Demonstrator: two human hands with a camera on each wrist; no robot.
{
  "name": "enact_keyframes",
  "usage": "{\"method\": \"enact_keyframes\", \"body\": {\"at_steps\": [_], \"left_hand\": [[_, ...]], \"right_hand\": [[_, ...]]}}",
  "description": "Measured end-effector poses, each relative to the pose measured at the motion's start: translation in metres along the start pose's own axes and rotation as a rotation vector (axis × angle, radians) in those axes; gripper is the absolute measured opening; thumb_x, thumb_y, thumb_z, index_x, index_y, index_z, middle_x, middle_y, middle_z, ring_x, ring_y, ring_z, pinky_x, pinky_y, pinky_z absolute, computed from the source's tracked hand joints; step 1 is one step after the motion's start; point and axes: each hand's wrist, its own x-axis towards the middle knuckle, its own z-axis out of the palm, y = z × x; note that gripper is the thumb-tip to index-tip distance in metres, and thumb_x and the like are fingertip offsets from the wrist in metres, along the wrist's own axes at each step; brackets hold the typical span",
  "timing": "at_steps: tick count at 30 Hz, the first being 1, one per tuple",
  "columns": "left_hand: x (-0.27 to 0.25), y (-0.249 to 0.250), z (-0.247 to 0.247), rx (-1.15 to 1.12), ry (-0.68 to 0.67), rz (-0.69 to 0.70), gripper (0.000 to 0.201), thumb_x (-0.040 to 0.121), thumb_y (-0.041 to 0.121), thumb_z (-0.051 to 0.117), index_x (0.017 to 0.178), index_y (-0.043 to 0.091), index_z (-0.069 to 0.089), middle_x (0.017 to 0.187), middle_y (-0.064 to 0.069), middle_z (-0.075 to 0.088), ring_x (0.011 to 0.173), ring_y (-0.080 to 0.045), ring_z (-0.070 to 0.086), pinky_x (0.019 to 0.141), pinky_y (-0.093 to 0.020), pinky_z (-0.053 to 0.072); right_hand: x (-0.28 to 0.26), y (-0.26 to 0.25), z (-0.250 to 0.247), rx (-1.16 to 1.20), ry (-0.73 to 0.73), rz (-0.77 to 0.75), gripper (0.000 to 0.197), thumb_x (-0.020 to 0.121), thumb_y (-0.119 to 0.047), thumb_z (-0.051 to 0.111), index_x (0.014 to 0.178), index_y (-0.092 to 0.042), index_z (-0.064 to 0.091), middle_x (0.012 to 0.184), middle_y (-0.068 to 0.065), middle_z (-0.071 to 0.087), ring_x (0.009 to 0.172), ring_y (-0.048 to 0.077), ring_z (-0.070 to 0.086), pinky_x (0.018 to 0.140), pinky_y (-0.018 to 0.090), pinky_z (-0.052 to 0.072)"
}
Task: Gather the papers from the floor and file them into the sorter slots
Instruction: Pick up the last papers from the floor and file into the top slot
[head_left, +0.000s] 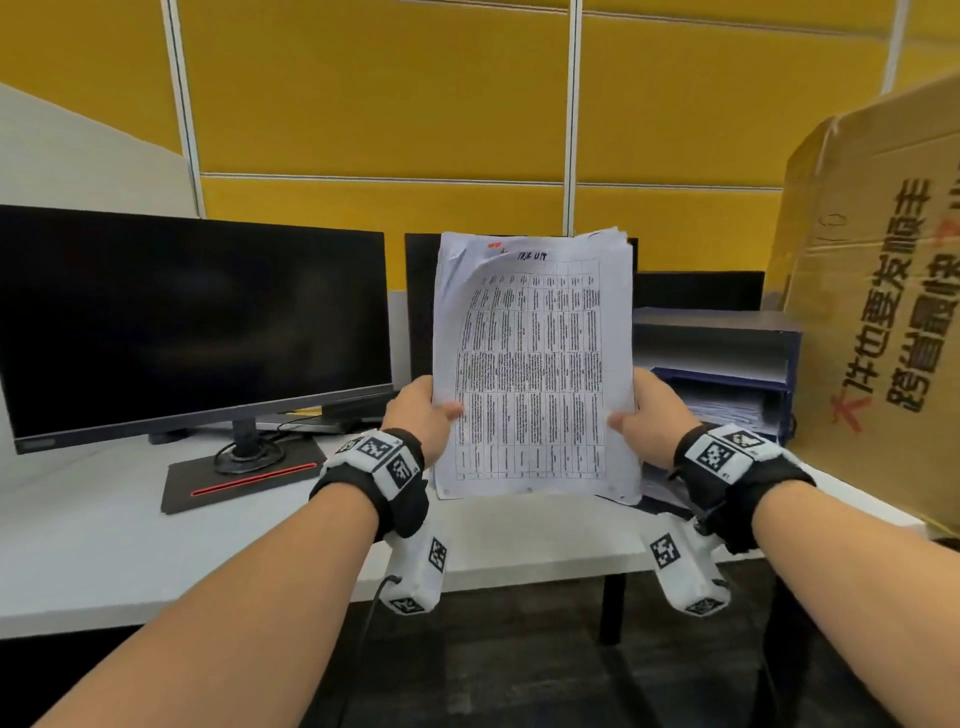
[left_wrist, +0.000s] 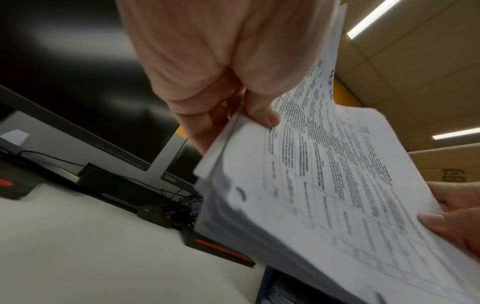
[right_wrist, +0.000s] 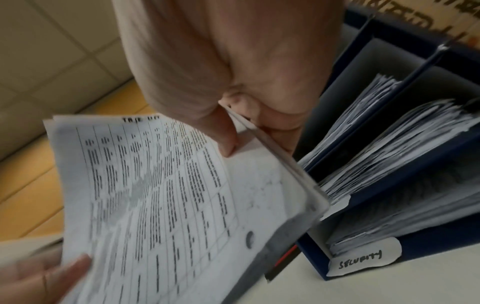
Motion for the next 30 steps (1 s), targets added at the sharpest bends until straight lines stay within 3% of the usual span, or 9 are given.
{"method": "enact_keyframes", "body": {"at_steps": [3,5,7,15,18,21,24,27,30], "left_hand": [[-0.001,0.011,0.008,-0.004,-0.063,0.000,0.018,0.093,0.019,0.059,0.111,0.015,0.058,0.118,-0.006,0.065,0.105,-0.024,0.064,0.094,-0.045,0.051],[-0.001,0.019,0.015,0.016,-0.083,-0.013,0.011,0.093,0.018,0.059,0.104,0.016,0.058,0.114,-0.006,0.066,0.100,-0.023,0.065,0.092,-0.041,0.052],[-0.002,0.030,0.026,0.031,-0.130,-0.028,0.014,0.094,0.017,0.059,0.107,0.013,0.062,0.114,-0.007,0.068,0.097,-0.022,0.065,0.089,-0.036,0.052],[-0.010,0.063,0.058,0.150,-0.305,-0.037,0.019,0.093,0.022,0.061,0.108,0.010,0.064,0.095,0.000,0.066,0.076,-0.011,0.063,0.063,-0.022,0.049],[-0.013,0.063,0.064,0.263,-0.330,-0.047,0.027,0.092,0.027,0.062,0.110,0.007,0.065,0.100,-0.003,0.068,0.085,-0.016,0.065,0.073,-0.026,0.052],[-0.017,0.061,0.065,0.387,-0.338,-0.041,0.030,0.091,0.030,0.064,0.108,0.006,0.068,0.092,-0.001,0.067,0.083,-0.017,0.063,0.075,-0.028,0.049],[-0.019,0.067,0.060,0.403,-0.325,-0.024,0.029,0.091,0.029,0.064,0.110,0.007,0.068,0.090,0.000,0.066,0.079,-0.014,0.061,0.074,-0.027,0.047],[-0.016,0.075,0.055,0.398,-0.312,-0.007,0.030,0.091,0.028,0.064,0.112,0.007,0.068,0.101,-0.005,0.069,0.088,-0.019,0.064,0.082,-0.029,0.051],[-0.015,0.077,0.050,0.388,-0.295,0.008,0.024,0.091,0.027,0.064,0.105,0.008,0.068,0.092,-0.002,0.067,0.082,-0.017,0.062,0.080,-0.029,0.050]], "right_hand": [[-0.009,0.004,-0.020,0.043,-0.011,0.071,0.036,0.087,0.000,0.058,0.122,-0.008,0.052,0.118,0.002,0.059,0.109,0.022,0.057,0.096,0.036,0.044],[-0.011,0.009,-0.032,0.076,-0.079,0.120,0.030,0.083,0.001,0.058,0.113,-0.002,0.059,0.116,0.013,0.066,0.106,0.031,0.063,0.096,0.046,0.049],[-0.011,0.017,-0.049,0.092,-0.130,0.188,0.035,0.081,0.002,0.058,0.116,0.004,0.058,0.118,0.027,0.062,0.110,0.043,0.059,0.096,0.055,0.048],[-0.017,0.059,-0.098,0.093,-0.244,0.434,0.045,0.080,0.001,0.062,0.124,0.006,0.053,0.121,0.025,0.060,0.114,0.045,0.057,0.095,0.050,0.049],[-0.016,0.071,-0.102,0.123,-0.307,0.523,0.053,0.073,-0.001,0.066,0.124,0.002,0.054,0.118,0.022,0.064,0.106,0.046,0.061,0.094,0.062,0.045],[-0.033,0.055,-0.102,0.167,-0.326,0.540,0.040,0.083,0.004,0.058,0.123,0.003,0.052,0.121,0.021,0.061,0.109,0.045,0.060,0.090,0.053,0.050],[-0.043,0.044,-0.102,0.224,-0.314,0.560,0.040,0.086,0.007,0.054,0.125,0.003,0.050,0.123,0.024,0.058,0.106,0.046,0.061,0.091,0.060,0.047],[-0.047,0.037,-0.106,0.323,-0.282,0.557,0.034,0.091,0.010,0.046,0.124,0.002,0.049,0.126,0.022,0.059,0.112,0.042,0.059,0.094,0.053,0.047],[-0.051,0.036,-0.105,0.421,-0.313,0.540,0.033,0.093,0.012,0.042,0.124,0.002,0.049,0.127,0.021,0.060,0.116,0.041,0.057,0.091,0.052,0.047]]}}
